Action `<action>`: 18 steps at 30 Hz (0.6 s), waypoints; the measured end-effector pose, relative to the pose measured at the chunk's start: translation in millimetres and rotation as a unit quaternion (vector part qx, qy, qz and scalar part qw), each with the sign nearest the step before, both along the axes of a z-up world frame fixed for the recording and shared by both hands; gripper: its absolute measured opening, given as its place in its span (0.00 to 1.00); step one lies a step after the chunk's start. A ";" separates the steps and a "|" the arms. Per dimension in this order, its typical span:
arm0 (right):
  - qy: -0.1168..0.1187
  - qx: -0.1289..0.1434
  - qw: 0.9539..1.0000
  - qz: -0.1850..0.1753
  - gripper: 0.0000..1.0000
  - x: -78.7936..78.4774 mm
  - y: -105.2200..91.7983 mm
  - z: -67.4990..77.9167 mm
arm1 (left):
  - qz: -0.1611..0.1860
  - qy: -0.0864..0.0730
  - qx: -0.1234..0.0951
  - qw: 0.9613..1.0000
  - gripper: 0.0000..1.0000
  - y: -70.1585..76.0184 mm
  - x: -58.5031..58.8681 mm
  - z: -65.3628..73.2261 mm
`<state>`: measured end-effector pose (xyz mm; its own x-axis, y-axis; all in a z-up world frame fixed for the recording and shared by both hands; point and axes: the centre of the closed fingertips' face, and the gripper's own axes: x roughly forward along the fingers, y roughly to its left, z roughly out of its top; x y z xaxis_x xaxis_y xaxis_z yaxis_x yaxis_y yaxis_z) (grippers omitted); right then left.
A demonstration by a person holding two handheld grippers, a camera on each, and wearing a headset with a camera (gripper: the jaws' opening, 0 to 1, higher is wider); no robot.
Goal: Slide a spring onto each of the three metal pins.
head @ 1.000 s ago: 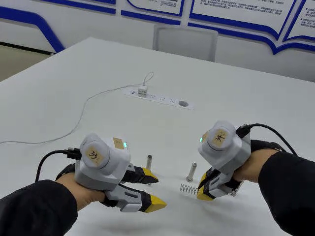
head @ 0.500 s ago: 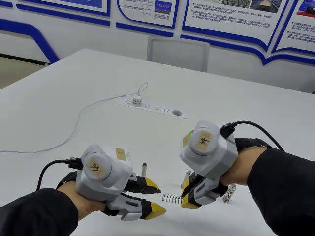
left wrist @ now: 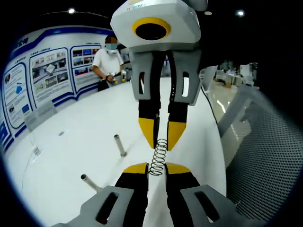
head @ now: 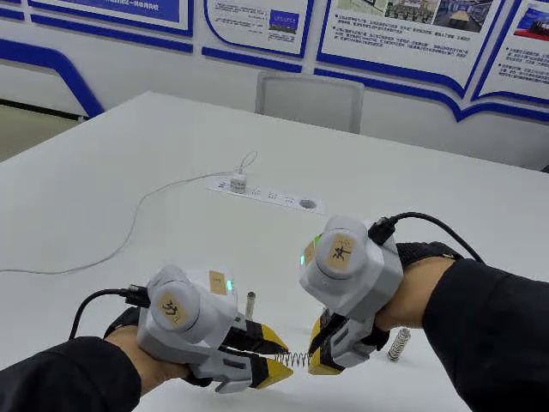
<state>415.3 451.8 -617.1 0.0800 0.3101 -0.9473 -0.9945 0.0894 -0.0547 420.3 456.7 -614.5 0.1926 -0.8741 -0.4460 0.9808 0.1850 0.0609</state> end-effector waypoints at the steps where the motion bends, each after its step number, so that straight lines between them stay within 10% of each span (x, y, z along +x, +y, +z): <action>1: -0.002 0.001 1.000 0.001 0.12 0.0 0.5 2.6 | -0.001 -0.001 0.002 1.000 0.14 -0.2 -0.3 -0.4; 18: -0.031 0.025 0.999 0.019 0.11 -2.0 21.2 31.9 | -0.006 -0.002 0.004 1.000 0.12 -1.4 -2.2 -1.0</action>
